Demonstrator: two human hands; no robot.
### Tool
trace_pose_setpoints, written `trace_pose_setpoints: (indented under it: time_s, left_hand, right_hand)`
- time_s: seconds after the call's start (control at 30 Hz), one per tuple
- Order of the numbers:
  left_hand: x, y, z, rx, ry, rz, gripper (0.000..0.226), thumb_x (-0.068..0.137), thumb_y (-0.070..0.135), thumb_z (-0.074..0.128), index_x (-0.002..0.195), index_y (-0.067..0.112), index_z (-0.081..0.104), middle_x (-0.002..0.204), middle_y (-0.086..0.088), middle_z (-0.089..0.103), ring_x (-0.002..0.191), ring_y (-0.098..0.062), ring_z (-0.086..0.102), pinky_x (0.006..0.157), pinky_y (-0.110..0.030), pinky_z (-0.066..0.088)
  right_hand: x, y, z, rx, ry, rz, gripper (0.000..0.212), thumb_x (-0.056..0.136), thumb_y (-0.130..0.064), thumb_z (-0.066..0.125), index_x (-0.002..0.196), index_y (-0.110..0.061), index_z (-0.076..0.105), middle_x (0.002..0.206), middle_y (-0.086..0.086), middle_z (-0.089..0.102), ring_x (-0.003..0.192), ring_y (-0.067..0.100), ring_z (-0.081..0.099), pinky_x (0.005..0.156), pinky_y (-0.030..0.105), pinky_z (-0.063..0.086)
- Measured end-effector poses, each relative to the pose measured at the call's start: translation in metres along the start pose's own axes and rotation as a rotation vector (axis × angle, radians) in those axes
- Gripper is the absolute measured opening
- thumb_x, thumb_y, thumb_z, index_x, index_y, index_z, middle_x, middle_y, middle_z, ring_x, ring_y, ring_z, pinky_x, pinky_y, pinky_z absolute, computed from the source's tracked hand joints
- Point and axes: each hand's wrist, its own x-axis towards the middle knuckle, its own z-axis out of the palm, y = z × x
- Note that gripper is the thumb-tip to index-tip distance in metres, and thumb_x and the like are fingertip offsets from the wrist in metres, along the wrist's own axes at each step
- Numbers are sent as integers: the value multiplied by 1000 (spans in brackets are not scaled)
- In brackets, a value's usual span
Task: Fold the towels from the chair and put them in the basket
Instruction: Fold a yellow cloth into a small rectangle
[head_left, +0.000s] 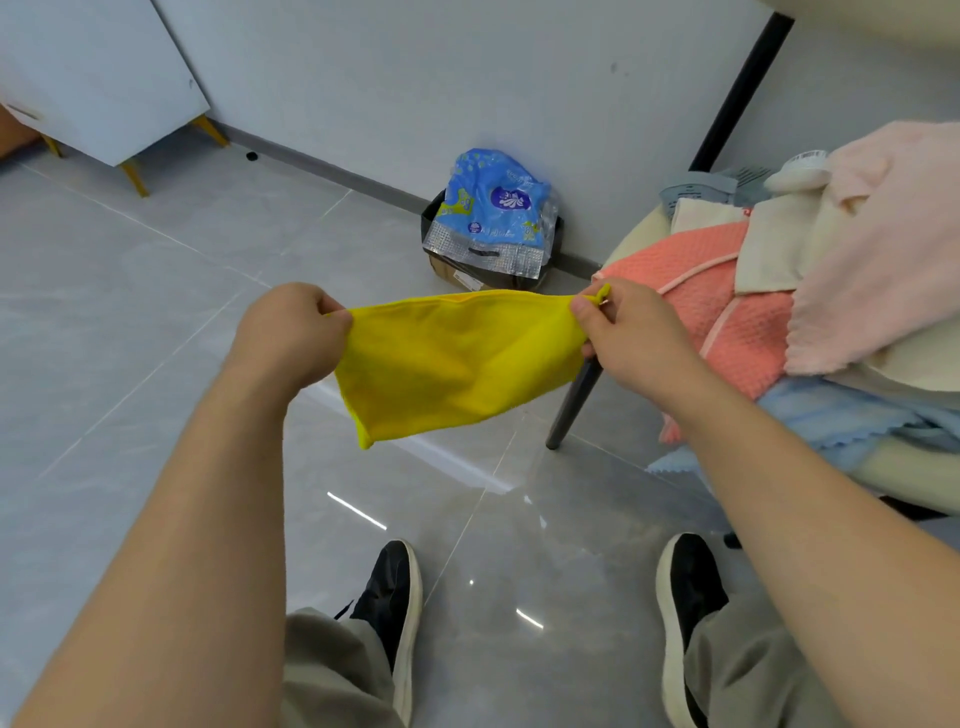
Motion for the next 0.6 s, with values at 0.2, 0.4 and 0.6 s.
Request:
trace_pose_setpoints:
  time_s: [0.2,0.4,0.6]
  left_hand:
    - [-1,8,1,-186,51,35,20,101,27,52,107,14,65,98,-7,59,89,-27,53,78,-38,45]
    - [-12,26,12,-384,-113,170,13,100,27,56,100,17,65,90,-8,67,69,-26,71,68,-47,62]
    - [-29,55,39,-294,-247,399,15,90,29,73,88,22,60,75,-4,69,55,-12,67,58,-30,56]
  right_hand:
    - [-3,-1,-3,108,182,-39,22,103,-35,49,92,-18,57,71,-11,51,66,5,47,58,22,35]
    - [-11,-13,5,218,215,-110,10,105,-28,48,102,-22,56,84,-13,57,72,3,50,63,10,35]
    - [-21,-18,24,165,-122,-226,24,103,-26,50,126,-29,56,116,-14,63,104,8,59,90,27,45]
